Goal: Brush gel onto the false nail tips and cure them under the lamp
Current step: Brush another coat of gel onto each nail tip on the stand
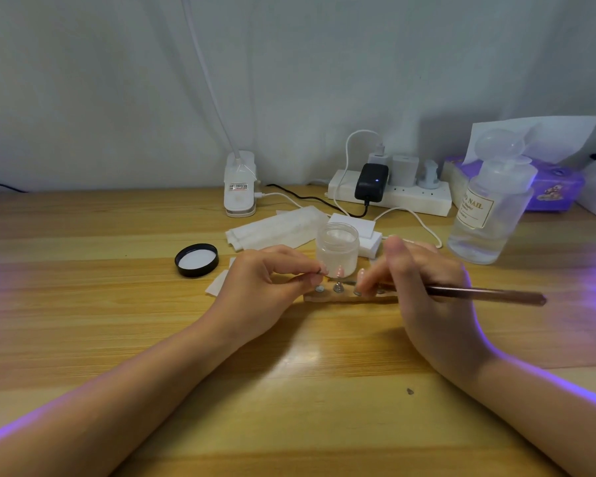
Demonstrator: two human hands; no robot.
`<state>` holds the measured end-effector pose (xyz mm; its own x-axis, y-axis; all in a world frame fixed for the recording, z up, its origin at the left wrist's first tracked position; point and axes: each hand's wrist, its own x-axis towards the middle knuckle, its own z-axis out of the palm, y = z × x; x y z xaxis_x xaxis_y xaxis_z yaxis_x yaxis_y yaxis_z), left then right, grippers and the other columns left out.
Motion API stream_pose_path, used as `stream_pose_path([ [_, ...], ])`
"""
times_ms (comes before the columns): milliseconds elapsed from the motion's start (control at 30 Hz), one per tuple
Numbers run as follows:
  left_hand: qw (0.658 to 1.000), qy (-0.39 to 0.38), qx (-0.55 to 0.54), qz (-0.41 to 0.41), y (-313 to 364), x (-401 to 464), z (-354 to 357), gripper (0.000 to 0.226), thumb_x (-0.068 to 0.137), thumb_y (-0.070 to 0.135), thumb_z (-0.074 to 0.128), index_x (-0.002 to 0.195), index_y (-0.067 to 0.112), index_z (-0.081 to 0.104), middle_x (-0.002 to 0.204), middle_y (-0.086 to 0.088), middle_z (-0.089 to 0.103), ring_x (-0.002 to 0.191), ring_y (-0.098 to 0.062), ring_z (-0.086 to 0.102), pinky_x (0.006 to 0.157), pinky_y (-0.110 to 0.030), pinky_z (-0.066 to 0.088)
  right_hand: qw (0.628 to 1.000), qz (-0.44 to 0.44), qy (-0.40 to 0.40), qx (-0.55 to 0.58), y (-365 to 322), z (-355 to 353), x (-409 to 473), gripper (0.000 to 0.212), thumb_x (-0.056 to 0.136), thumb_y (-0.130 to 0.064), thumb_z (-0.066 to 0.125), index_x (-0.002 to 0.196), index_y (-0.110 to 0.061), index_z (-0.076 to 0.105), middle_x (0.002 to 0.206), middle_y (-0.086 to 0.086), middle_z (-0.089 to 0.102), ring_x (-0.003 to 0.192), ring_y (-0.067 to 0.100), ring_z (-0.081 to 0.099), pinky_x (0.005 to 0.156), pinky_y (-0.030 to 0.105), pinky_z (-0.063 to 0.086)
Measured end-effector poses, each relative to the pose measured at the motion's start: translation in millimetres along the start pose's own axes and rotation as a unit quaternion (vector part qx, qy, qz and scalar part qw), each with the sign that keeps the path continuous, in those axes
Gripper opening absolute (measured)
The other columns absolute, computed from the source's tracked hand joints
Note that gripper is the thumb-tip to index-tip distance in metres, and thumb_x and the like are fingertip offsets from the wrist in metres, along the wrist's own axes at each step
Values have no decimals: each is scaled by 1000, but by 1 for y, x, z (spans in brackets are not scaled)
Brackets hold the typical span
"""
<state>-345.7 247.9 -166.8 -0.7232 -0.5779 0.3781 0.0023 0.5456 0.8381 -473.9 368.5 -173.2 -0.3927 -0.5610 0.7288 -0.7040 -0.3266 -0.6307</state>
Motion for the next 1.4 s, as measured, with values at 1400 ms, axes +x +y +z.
stream_pose_path([
  [1400,998,30,-31,-50,-4,1,0,15,73,13,74,82,24,74,82,20,70,86,6,64,73,-4,44,999,27,-21,17,-1,1,4,39,90,-34,34,68,-23,64,67,-7,63,70,10,59,71,29,45],
])
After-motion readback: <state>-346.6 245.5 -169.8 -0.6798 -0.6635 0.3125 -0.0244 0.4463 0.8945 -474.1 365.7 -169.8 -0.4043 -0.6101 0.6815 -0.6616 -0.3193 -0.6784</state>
